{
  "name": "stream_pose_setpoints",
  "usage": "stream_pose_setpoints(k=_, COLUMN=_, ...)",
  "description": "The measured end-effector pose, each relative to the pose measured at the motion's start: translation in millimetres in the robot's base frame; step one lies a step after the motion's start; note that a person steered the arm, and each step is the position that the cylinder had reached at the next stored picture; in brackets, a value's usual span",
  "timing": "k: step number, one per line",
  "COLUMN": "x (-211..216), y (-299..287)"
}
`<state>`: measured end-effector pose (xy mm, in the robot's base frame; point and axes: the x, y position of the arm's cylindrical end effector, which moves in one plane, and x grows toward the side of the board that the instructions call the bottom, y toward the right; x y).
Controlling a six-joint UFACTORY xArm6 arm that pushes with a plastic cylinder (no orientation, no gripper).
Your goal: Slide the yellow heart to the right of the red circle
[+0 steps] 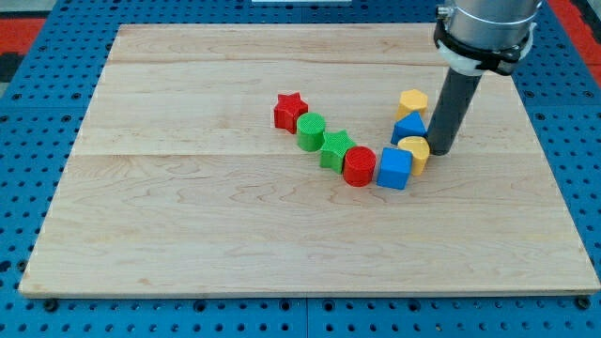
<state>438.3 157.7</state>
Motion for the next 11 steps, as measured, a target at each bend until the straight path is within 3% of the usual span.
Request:
stream_pose_setpoints(k=9, x=55, y=-51)
stream_pose_setpoints(k=11, x=40, y=-26)
